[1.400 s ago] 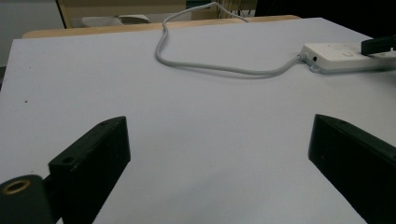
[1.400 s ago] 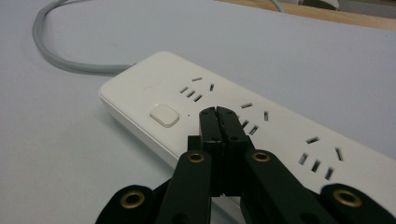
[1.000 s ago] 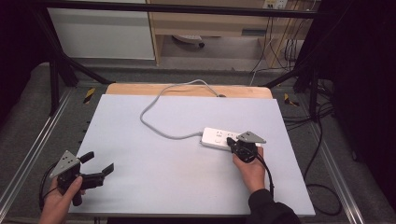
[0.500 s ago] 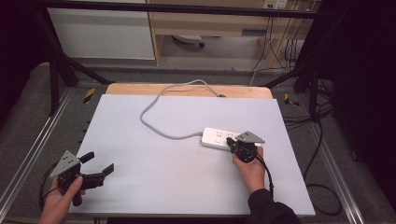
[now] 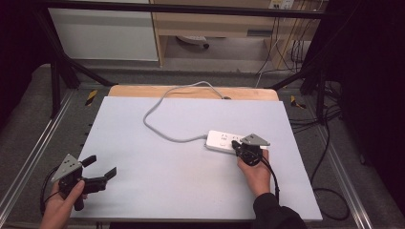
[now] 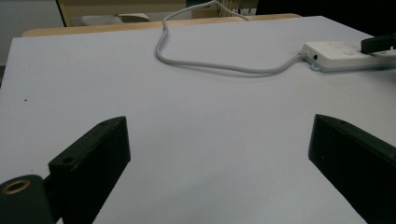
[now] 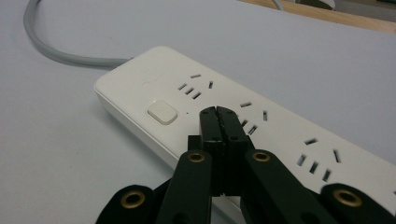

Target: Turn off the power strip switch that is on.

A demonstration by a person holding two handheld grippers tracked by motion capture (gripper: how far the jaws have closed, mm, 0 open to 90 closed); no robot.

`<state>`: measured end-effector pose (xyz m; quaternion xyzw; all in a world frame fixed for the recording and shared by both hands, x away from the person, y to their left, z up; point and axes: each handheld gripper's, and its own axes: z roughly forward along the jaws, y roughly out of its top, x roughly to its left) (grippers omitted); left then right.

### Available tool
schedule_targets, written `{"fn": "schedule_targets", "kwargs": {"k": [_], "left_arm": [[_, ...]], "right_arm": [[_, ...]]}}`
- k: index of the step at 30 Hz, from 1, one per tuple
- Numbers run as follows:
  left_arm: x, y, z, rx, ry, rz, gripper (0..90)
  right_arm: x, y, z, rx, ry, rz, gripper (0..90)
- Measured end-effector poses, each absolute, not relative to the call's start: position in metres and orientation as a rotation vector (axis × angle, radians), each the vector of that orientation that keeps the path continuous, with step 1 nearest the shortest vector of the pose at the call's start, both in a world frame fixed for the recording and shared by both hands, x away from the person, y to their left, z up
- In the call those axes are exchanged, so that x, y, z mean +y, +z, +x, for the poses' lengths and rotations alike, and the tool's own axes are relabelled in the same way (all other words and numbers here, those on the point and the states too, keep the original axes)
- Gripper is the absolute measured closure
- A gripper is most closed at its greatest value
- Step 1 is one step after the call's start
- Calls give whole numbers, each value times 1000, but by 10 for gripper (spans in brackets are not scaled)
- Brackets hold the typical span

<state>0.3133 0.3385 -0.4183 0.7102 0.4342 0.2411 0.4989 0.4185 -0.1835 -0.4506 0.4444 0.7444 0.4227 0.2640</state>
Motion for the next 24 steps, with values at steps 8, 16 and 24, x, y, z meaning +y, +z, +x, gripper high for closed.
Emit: {"fn": "schedule_targets", "kwargs": {"k": [8, 16, 24], "left_arm": [[339, -418, 313, 1048, 584, 1719, 56], [339, -418, 313, 1047, 582, 1719, 56], [339, -418, 313, 1046, 581, 1716, 56]], "right_arm": [[-186, -451, 420, 2006, 1195, 1240, 900], [-186, -449, 420, 1995, 1208, 1231, 900], [-188, -449, 419, 1991, 1203, 1222, 900]]}}
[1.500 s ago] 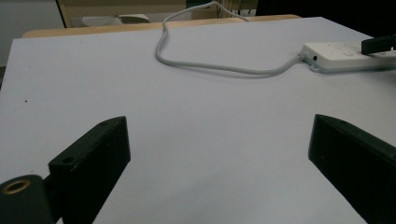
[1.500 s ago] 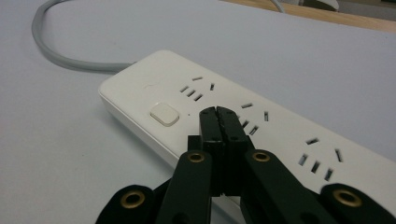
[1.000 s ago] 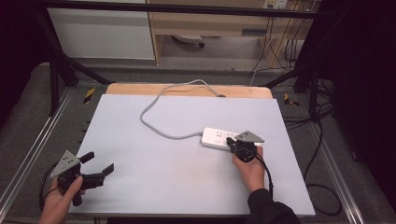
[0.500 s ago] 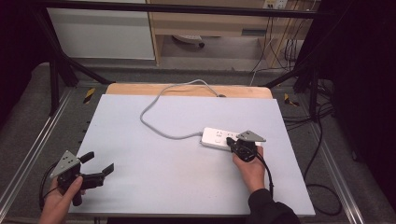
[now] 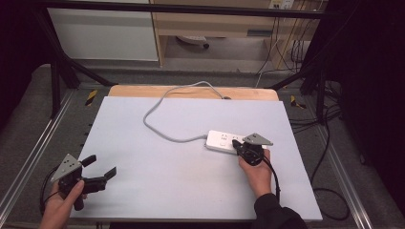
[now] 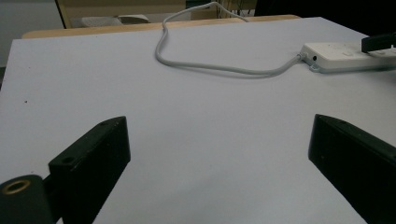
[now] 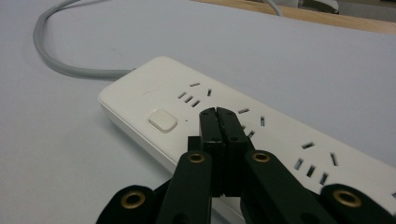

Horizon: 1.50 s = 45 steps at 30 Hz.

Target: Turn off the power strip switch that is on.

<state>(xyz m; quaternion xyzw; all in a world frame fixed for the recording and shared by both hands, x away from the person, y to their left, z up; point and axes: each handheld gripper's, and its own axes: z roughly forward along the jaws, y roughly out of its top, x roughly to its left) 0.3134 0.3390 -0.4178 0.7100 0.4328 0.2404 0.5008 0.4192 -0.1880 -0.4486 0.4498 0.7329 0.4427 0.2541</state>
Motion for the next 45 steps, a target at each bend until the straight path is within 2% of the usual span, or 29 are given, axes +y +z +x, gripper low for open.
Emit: {"fn": "schedule_targets", "kwargs": {"k": [16, 22, 33, 45], "left_arm": [[339, -418, 313, 1046, 583, 1714, 56], [339, -418, 313, 1047, 582, 1713, 56], [340, -418, 313, 1050, 580, 1716, 56], [340, -418, 313, 1051, 581, 1714, 56]], "right_arm": [[-196, -438, 415, 1927, 1266, 1236, 899], [-197, -436, 414, 1913, 1280, 1242, 850], [-201, -425, 413, 1891, 1306, 1272, 609], [-203, -416, 416, 1887, 1288, 1338, 242]]}}
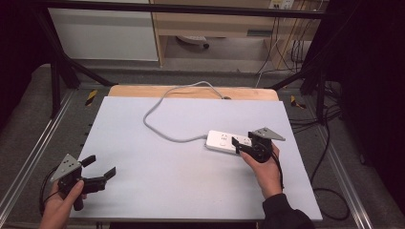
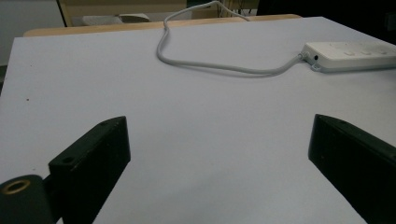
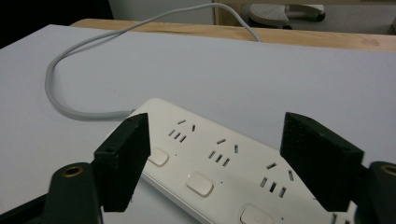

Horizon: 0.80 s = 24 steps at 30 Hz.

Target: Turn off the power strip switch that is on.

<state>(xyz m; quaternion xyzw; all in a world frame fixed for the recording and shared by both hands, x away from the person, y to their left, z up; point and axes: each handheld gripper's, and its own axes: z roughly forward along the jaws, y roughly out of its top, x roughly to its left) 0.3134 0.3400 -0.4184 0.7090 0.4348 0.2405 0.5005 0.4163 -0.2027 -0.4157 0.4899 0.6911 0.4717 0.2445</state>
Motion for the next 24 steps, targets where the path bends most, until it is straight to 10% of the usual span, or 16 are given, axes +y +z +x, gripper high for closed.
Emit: {"fn": "schedule_targets", "kwargs": {"k": [24], "left_arm": [[340, -418, 313, 1054, 583, 1712, 56]], "right_arm": [[-209, -396, 403, 1876, 1332, 1269, 53]]}}
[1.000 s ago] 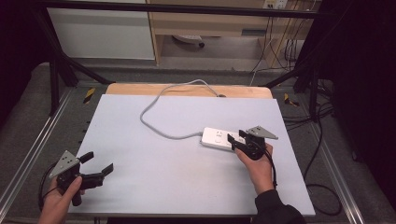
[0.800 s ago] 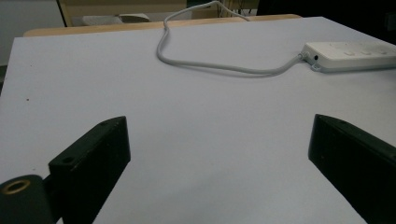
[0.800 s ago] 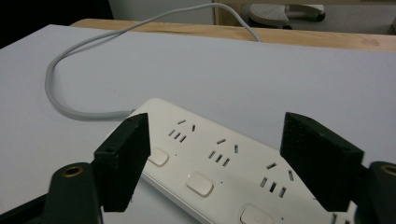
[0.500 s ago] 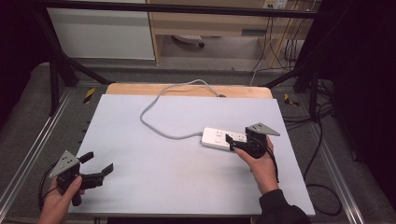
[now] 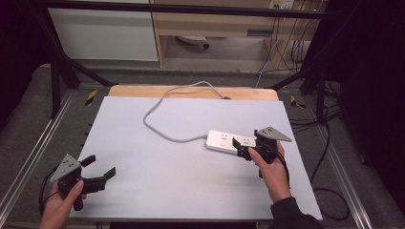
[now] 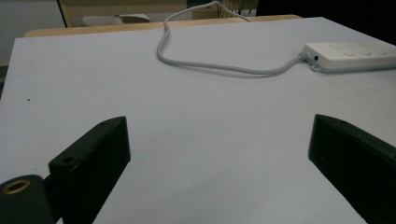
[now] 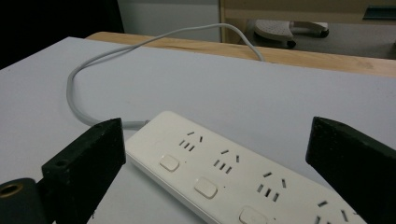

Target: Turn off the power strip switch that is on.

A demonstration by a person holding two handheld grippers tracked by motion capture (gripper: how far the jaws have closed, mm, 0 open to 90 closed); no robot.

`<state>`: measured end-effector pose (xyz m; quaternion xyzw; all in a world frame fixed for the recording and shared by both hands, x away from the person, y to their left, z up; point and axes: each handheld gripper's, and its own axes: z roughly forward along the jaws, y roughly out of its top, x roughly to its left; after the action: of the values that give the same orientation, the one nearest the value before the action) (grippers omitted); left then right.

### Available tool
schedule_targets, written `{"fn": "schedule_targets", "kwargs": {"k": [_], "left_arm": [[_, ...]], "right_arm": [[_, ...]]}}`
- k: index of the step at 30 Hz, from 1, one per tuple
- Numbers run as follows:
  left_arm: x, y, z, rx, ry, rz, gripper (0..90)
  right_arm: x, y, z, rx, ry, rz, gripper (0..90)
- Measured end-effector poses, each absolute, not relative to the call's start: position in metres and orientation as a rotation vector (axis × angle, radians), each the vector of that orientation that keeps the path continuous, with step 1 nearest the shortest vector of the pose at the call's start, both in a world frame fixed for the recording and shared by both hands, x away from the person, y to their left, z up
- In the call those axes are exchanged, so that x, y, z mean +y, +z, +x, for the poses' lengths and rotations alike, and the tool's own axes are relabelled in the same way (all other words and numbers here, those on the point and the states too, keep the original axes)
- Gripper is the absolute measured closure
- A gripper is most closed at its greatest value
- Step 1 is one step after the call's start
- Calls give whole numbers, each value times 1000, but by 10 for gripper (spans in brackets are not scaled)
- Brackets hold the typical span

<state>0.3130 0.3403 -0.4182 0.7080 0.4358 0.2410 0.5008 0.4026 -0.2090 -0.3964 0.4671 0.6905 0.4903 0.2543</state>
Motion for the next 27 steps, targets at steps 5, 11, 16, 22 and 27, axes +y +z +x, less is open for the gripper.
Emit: {"fn": "schedule_targets", "kwargs": {"k": [5, 11, 16, 22, 27], "left_arm": [[340, -418, 313, 1053, 583, 1711, 56], [340, -418, 313, 1054, 583, 1710, 56], [340, -418, 313, 1054, 583, 1711, 56], [340, -418, 313, 1056, 583, 1712, 56], [340, -418, 313, 1057, 584, 1712, 56]], "right_arm": [[-219, -392, 393, 1866, 1339, 1263, 58], [-234, -391, 380, 1846, 1348, 1265, 58], [-248, -395, 370, 1832, 1334, 1274, 62], [-263, -404, 361, 1829, 1307, 1294, 62], [-274, -414, 354, 1831, 1282, 1316, 60]]}}
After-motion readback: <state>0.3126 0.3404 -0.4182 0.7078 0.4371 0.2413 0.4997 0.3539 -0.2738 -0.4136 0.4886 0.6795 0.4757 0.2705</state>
